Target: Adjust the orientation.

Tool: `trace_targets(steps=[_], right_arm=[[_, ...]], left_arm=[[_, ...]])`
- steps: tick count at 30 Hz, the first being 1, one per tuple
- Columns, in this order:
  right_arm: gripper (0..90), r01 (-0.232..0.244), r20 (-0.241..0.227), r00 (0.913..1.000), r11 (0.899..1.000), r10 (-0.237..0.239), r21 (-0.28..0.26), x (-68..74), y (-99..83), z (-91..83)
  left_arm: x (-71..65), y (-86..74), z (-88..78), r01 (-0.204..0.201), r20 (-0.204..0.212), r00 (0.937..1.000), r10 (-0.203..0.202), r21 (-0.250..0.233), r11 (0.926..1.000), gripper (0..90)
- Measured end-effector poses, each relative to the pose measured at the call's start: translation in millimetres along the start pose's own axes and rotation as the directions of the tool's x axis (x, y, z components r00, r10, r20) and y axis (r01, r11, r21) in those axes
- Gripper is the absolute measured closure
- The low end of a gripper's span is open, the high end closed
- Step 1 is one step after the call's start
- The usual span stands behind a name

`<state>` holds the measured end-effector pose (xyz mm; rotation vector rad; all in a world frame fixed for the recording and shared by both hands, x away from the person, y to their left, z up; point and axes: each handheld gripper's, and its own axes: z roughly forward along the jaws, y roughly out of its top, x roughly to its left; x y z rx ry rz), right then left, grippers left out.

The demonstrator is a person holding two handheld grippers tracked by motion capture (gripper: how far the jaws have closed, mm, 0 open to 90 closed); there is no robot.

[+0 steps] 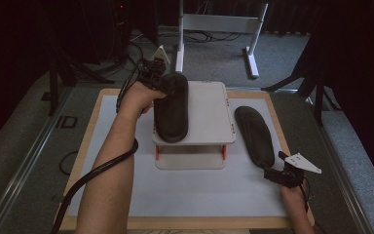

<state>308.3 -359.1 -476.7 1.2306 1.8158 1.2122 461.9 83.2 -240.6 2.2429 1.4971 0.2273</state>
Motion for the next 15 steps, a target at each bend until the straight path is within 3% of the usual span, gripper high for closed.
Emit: trace_targets(steps=[8, 15], right_arm=[[11.8, 0.002, 0.000, 1.0000, 1.000, -0.002, 0.004, 0.5, 0.0, 0.3], [11.8, 0.002, -0.002, 1.0000, 1.000, -0.002, 0.004, 0.3, 0.0, 0.2]], left_arm=[[6.1, -6.8, -16.1, -0.039, 0.025, 0.9989, 0.040, -0.036, 0.9986, 39.9], [16.2, -16.7, -30.0, -0.045, 0.047, 0.9977, 0.049, -0.079, 0.9959, 39.9]])
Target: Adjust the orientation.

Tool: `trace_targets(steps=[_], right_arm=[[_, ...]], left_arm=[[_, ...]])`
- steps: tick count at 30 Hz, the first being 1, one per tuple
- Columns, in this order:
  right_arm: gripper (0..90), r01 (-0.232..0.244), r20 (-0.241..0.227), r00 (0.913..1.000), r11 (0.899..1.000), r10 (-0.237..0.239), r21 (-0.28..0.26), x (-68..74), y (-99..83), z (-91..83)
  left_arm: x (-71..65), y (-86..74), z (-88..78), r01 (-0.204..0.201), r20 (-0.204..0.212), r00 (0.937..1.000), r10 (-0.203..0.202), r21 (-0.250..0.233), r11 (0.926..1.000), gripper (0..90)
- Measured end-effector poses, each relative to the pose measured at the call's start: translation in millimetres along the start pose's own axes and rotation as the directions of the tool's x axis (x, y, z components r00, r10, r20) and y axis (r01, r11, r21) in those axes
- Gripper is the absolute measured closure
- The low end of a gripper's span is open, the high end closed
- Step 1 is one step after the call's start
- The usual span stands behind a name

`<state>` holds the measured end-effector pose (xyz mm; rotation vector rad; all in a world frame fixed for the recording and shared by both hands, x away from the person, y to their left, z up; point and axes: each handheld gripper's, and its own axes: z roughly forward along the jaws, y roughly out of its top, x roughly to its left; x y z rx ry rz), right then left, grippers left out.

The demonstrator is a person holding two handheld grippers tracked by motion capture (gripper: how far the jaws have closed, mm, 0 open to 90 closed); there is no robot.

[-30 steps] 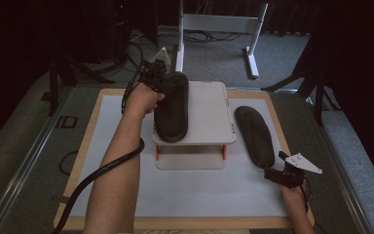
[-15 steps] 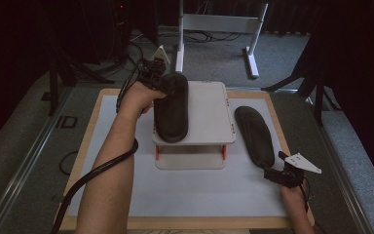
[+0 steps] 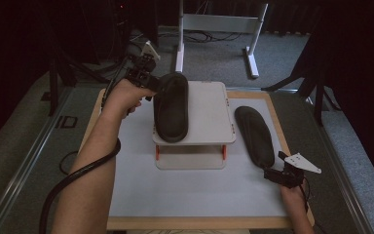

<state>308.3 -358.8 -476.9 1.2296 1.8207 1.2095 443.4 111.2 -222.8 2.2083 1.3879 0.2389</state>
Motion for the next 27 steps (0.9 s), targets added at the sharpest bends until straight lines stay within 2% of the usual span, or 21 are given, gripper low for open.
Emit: trace_targets(steps=[3, 7, 9, 11, 16, 17, 21, 22, 27], right_arm=[[11.8, -0.001, 0.000, 1.0000, 1.000, 0.001, 0.000, 0.0, 0.0, 0.0], [11.8, 0.000, 0.000, 1.0000, 1.000, 0.000, 0.002, 0.2, 0.0, 0.0], [11.8, 0.002, 0.001, 1.0000, 1.000, -0.002, 0.003, 0.5, 0.1, 0.1], [11.8, 0.002, 0.002, 1.0000, 1.000, -0.002, 0.003, 0.5, 0.0, 0.0], [11.8, 0.004, 0.001, 1.0000, 1.000, -0.004, 0.004, 0.6, 0.1, 0.3], [11.8, 0.004, 0.002, 1.0000, 1.000, -0.004, 0.005, 0.6, 0.1, 0.3], [11.7, 0.005, 0.003, 1.0000, 1.000, -0.005, 0.003, 0.8, 0.0, 0.3], [11.7, 0.007, 0.004, 1.0000, 1.000, -0.007, 0.003, 0.9, 0.0, 0.3], [11.7, 0.006, 0.008, 1.0000, 1.000, -0.006, 0.004, 1.4, 0.0, 0.3]], left_arm=[[5.4, -8.9, -9.4, -0.021, 0.012, 0.9997, 0.021, -0.023, 0.9995, 39.9], [17.3, -22.2, -16.9, -0.013, 0.024, 0.9996, 0.014, -0.062, 0.9980, 39.9], [23.1, -29.9, -17.8, -0.021, 0.015, 0.9996, 0.022, -0.066, 0.9976, 39.9], [29.0, -38.2, -17.4, -0.016, 0.023, 0.9996, 0.018, -0.079, 0.9967, 39.9], [42.5, -60.6, -9.8, -0.008, 0.017, 0.9998, 0.010, -0.114, 0.9934, 39.9], [45.0, -66.1, -6.5, -0.020, 0.005, 0.9998, 0.021, -0.110, 0.9937, 40.0], [53.1, -82.0, 0.6, -0.021, -0.001, 0.9998, 0.021, -0.124, 0.9920, 40.0], [55.9, -86.2, 2.1, -0.011, 0.015, 0.9998, 0.014, -0.140, 0.9901, 40.0], [68.3, -107.9, 10.4, 0.002, 0.040, 0.9992, 0.006, -0.197, 0.9805, 40.0]])
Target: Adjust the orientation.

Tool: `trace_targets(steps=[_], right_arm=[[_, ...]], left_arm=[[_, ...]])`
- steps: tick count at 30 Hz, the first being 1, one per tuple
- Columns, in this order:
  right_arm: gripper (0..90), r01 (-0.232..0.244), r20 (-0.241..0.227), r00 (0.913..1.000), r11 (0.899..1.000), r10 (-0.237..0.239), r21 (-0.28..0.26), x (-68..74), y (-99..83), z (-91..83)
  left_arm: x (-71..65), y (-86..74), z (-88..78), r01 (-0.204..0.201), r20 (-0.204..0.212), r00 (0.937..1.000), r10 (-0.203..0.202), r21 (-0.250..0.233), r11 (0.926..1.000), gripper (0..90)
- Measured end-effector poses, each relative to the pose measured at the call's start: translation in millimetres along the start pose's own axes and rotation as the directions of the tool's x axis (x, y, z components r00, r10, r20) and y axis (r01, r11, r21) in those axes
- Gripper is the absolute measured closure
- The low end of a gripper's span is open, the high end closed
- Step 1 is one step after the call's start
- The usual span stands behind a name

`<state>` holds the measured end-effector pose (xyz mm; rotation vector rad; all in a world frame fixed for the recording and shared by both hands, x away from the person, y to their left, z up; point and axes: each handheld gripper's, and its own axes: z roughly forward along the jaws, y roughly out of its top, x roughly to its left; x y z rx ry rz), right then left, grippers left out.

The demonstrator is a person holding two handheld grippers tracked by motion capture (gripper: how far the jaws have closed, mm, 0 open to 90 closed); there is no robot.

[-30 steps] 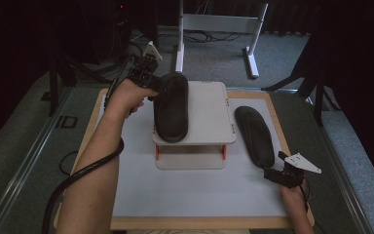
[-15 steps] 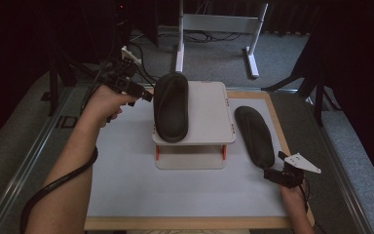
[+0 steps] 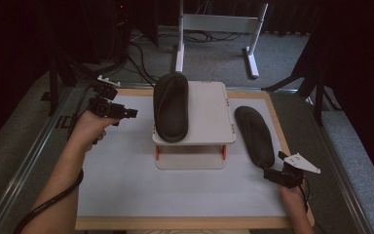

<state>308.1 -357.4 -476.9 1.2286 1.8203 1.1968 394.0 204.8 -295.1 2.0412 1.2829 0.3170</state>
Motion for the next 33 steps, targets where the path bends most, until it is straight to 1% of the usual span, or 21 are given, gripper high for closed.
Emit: trace_targets(steps=[2, 3, 4, 6, 7, 10, 12, 13, 15, 16, 19, 20, 21, 22, 23, 25, 28, 29, 31, 32, 33], right_arm=[[11.7, -0.002, -0.001, 1.0000, 1.000, 0.002, -0.002, -0.1, 0.0, -0.2], [11.7, -0.004, -0.004, 1.0000, 1.000, 0.004, -0.003, -0.2, 0.1, -0.2], [11.7, -0.004, -0.004, 1.0000, 1.000, 0.004, -0.002, -0.2, 0.1, -0.1], [11.7, -0.002, -0.006, 1.0000, 1.000, 0.002, -0.003, -0.1, 0.1, -0.1], [11.5, -0.002, -0.005, 1.0000, 1.000, 0.002, -0.004, 0.1, 0.1, 0.0], [11.5, -0.003, -0.005, 1.0000, 1.000, 0.003, -0.004, 0.0, 0.1, 0.0], [11.5, -0.003, -0.005, 1.0000, 1.000, 0.003, -0.004, 0.0, 0.1, 0.0], [11.5, -0.003, -0.004, 1.0000, 1.000, 0.003, -0.003, 0.0, 0.2, 0.1], [11.5, -0.003, -0.004, 1.0000, 1.000, 0.003, -0.002, 0.0, 0.2, 0.2], [11.5, -0.003, -0.005, 1.0000, 1.000, 0.003, -0.002, 0.0, 0.2, 0.3], [11.5, -0.004, -0.005, 1.0000, 1.000, 0.004, 0.000, 0.0, 0.2, 0.4], [11.5, -0.003, -0.005, 1.0000, 1.000, 0.003, -0.001, 0.0, 0.2, 0.3], [11.5, -0.003, -0.005, 1.0000, 1.000, 0.003, -0.001, 0.0, 0.2, 0.4], [11.5, -0.003, -0.005, 1.0000, 1.000, 0.003, -0.001, -0.1, 0.2, 0.3], [11.5, -0.003, -0.006, 1.0000, 1.000, 0.003, -0.001, 0.0, 0.2, 0.4], [11.5, -0.003, -0.006, 1.0000, 1.000, 0.003, -0.001, 0.0, 0.2, 0.5], [11.5, -0.003, -0.006, 1.0000, 1.000, 0.003, -0.001, -0.1, 0.2, 0.5], [11.5, -0.003, -0.006, 1.0000, 1.000, 0.003, -0.001, -0.2, 0.2, 0.4], [11.5, -0.005, -0.008, 1.0000, 1.000, 0.005, -0.001, -0.4, 0.2, 0.5], [11.5, -0.005, -0.008, 1.0000, 1.000, 0.005, -0.001, -0.4, 0.2, 0.5], [11.5, -0.004, -0.009, 1.0000, 1.000, 0.004, -0.001, -0.4, 0.2, 0.5]], left_arm=[[4.1, -9.2, 0.6, 0.000, 0.006, 1.0000, 0.001, -0.028, 0.9996, 40.0], [6.0, -13.9, 0.7, 0.002, 0.018, 0.9998, -0.001, -0.054, 0.9986, 40.1], [7.8, -18.5, 0.8, 0.000, 0.016, 0.9999, 0.001, -0.069, 0.9976, 40.0], [10.6, -29.3, 2.0, -0.011, 0.024, 0.9996, 0.014, -0.101, 0.9949, 39.9], [11.1, -32.8, 2.7, -0.016, 0.016, 0.9997, 0.018, -0.105, 0.9943, 39.9], [16.7, -47.0, 5.2, -0.006, 0.023, 0.9997, 0.009, -0.127, 0.9919, 39.9], [19.5, -56.4, 7.4, -0.008, -0.005, 1.0000, 0.007, -0.138, 0.9905, 39.9], [20.9, -61.0, 8.4, -0.009, -0.003, 1.0000, 0.009, -0.143, 0.9896, 40.0], [22.7, -69.8, 9.8, -0.015, -0.034, 0.9994, 0.010, -0.160, 0.9871, 39.9], [23.8, -74.3, 10.2, -0.015, -0.022, 0.9997, 0.011, -0.172, 0.9851, 39.9], [25.5, -88.3, 13.8, -0.024, -0.037, 0.9992, 0.017, -0.192, 0.9811, 37.0], [26.4, -93.1, 15.8, -0.020, -0.046, 0.9989, 0.011, -0.198, 0.9799, 35.3], [28.0, -98.1, 17.6, -0.013, -0.036, 0.9993, 0.006, -0.206, 0.9784, 34.3], [29.3, -102.5, 20.4, -0.006, -0.039, 0.9993, -0.002, -0.203, 0.9791, 34.2], [30.0, -107.2, 22.9, -0.006, -0.056, 0.9984, -0.006, -0.212, 0.9773, 32.3], [32.1, -115.2, 27.5, 0.007, -0.060, 0.9980, -0.021, -0.227, 0.9739, 31.0], [32.7, -125.5, 32.3, -0.011, -0.093, 0.9956, -0.013, -0.252, 0.9677, 25.1], [32.5, -127.5, 33.2, -0.013, -0.098, 0.9951, -0.012, -0.255, 0.9667, 21.5], [32.3, -133.2, 34.8, -0.018, -0.107, 0.9942, -0.012, -0.267, 0.9636, 18.2], [32.0, -136.5, 35.9, -0.017, -0.108, 0.9940, -0.014, -0.282, 0.9593, 18.2], [31.6, -140.4, 36.5, -0.017, -0.119, 0.9927, -0.020, -0.304, 0.9526, 18.2]])
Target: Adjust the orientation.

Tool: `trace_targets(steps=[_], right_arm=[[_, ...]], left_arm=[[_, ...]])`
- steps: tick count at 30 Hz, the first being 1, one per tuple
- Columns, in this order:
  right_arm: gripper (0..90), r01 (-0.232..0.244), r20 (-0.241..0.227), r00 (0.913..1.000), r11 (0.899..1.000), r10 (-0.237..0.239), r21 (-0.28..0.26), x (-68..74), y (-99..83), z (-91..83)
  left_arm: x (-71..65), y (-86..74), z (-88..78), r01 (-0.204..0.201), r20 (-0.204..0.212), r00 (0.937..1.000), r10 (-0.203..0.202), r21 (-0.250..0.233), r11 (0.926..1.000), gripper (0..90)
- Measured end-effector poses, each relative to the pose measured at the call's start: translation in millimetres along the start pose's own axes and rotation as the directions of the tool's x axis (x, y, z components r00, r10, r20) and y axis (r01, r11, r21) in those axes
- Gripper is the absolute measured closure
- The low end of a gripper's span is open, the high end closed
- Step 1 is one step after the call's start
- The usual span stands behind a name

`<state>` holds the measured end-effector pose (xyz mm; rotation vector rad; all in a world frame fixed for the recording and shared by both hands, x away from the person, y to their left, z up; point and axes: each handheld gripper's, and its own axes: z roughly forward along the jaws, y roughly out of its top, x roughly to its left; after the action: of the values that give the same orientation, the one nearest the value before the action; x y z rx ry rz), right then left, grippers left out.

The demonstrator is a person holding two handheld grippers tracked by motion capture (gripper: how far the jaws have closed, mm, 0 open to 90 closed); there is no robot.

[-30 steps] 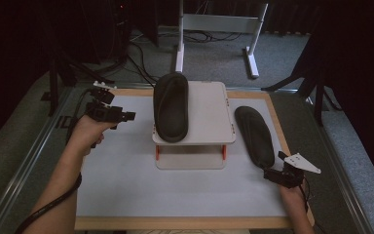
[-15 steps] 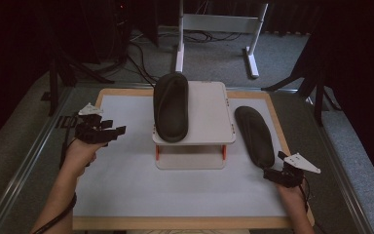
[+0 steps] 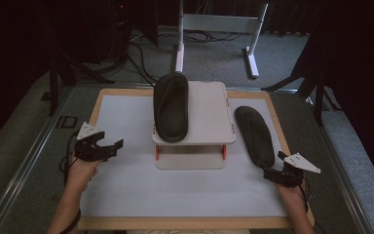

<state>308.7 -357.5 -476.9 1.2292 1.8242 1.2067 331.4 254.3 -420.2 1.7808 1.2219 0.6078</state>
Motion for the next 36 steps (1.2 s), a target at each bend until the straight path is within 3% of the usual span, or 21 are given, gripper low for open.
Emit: trace_targets(steps=[5, 10, 13, 17, 24, 26, 28, 36], right_arm=[[11.5, 0.001, -0.002, 1.0000, 1.000, -0.001, 0.001, 0.1, 0.0, 0.0], [11.5, 0.000, -0.001, 1.0000, 1.000, 0.000, 0.002, 0.2, 0.1, 0.2], [11.5, 0.001, -0.002, 1.0000, 1.000, -0.001, 0.003, 0.0, 0.0, 0.2], [11.5, 0.005, -0.001, 1.0000, 1.000, -0.005, 0.003, 0.3, 0.0, 0.3], [11.5, 0.006, -0.001, 1.0000, 1.000, -0.006, 0.008, 0.5, 0.1, 1.0], [11.6, 0.011, 0.000, 0.9999, 1.000, -0.011, 0.012, 0.9, 0.1, 1.3], [11.6, 0.014, -0.001, 0.9999, 1.000, -0.014, 0.012, 1.1, 0.1, 1.3], [11.6, 0.009, 0.003, 1.0000, 1.000, -0.009, 0.019, 1.1, 0.4, 1.8]], left_arm=[[-0.6, -19.6, -0.2, -0.005, -0.048, 0.9989, 0.001, -0.075, 0.9971, 17.6], [-0.2, -36.6, 2.8, -0.014, -0.090, 0.9959, 0.006, -0.087, 0.9961, 14.9], [-0.1, -44.9, 0.2, -0.028, -0.132, 0.9912, 0.012, -0.123, 0.9920, 14.9], [1.6, -55.8, -3.8, -0.017, -0.158, 0.9874, -0.014, -0.192, 0.9812, 14.8], [0.6, -76.8, -1.1, -0.060, -0.205, 0.9787, 0.015, -0.218, 0.9742, 14.6], [-0.3, -79.4, -2.8, -0.060, -0.209, 0.9779, 0.008, -0.245, 0.9677, 14.0], [1.1, -81.0, -5.0, -0.044, -0.181, 0.9834, -0.007, -0.275, 0.9604, 14.0], [0.6, -87.5, -10.6, -0.040, -0.176, 0.9840, -0.025, -0.357, 0.9333, 14.0]])
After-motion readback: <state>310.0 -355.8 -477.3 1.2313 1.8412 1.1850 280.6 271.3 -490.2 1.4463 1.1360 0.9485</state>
